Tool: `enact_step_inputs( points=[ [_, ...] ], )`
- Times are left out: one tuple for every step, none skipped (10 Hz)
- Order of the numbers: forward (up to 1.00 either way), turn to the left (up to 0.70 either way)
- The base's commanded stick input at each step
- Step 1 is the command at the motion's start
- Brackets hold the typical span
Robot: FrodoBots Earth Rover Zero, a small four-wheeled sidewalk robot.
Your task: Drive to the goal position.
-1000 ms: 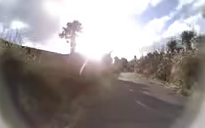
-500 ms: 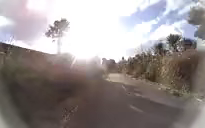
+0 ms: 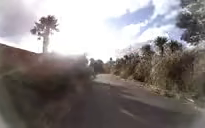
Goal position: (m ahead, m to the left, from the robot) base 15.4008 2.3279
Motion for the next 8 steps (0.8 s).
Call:
enact_step_inputs(
  points=[
    [0.5,-0.47],
    [0.5,-0.47],
    [0.5,-0.47],
    [0.5,-0.37],
    [0.5,-0.25],
    [0.5,-0.13],
    [0.5,-0.02],
    [0.5,0.03]
  ],
)
